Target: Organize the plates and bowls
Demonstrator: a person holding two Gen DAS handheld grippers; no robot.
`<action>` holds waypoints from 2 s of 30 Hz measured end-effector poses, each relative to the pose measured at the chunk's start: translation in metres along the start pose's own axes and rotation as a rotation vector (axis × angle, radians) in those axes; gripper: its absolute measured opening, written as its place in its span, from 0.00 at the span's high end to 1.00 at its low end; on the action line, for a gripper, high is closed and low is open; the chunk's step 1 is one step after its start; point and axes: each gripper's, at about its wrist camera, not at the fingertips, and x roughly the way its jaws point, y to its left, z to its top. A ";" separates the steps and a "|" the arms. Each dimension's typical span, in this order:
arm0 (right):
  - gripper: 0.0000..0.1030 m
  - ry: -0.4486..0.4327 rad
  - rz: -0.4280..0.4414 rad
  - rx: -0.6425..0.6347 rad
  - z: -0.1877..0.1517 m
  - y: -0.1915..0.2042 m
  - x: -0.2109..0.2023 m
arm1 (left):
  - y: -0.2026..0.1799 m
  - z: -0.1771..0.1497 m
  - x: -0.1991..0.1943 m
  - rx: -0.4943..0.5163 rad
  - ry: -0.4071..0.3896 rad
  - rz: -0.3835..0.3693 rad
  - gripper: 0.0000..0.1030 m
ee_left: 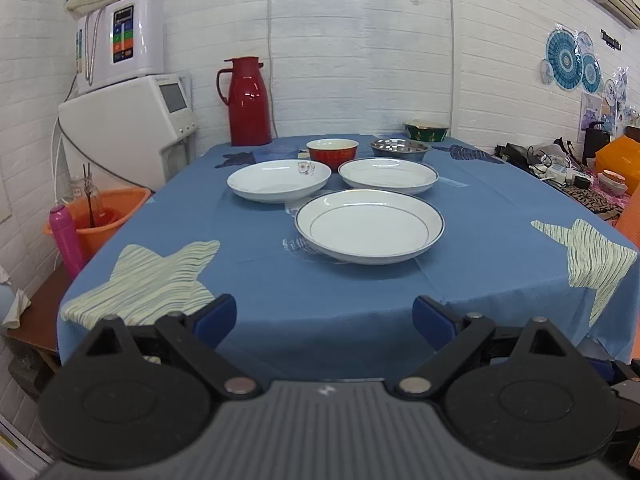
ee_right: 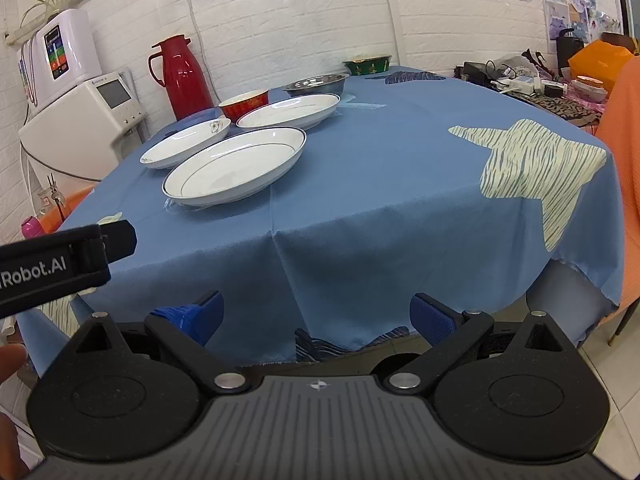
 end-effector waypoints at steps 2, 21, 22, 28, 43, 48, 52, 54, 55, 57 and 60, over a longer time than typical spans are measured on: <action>0.15 0.002 0.001 0.000 0.000 0.000 0.000 | 0.000 -0.001 0.000 0.003 0.000 -0.003 0.09; 0.15 0.015 0.001 -0.004 -0.001 0.000 0.003 | -0.001 0.002 0.004 0.008 0.021 -0.015 0.09; 0.15 0.014 0.001 -0.003 -0.002 -0.001 0.003 | 0.000 0.003 0.005 0.006 0.023 -0.015 0.09; 0.15 -0.010 -0.004 0.020 0.000 -0.011 0.003 | 0.002 0.011 0.026 -0.002 0.068 -0.022 0.09; 0.15 -0.013 0.059 0.002 0.056 -0.013 0.038 | 0.025 0.046 0.092 -0.066 0.182 -0.037 0.09; 0.15 0.018 0.092 -0.042 0.094 0.002 0.068 | 0.043 0.067 0.116 -0.099 0.205 -0.035 0.09; 0.15 0.035 0.103 -0.071 0.121 0.008 0.098 | 0.060 0.081 0.140 -0.143 0.234 -0.066 0.09; 0.15 0.053 0.111 -0.077 0.131 0.010 0.114 | 0.065 0.085 0.152 -0.158 0.251 -0.073 0.09; 0.15 0.060 0.113 -0.083 0.134 0.010 0.121 | 0.066 0.086 0.157 -0.165 0.259 -0.075 0.09; 0.15 0.092 0.105 -0.098 0.140 0.014 0.138 | 0.067 0.088 0.171 -0.172 0.278 -0.082 0.09; 0.15 0.150 0.114 -0.132 0.144 0.022 0.160 | 0.066 0.089 0.188 -0.181 0.313 -0.103 0.09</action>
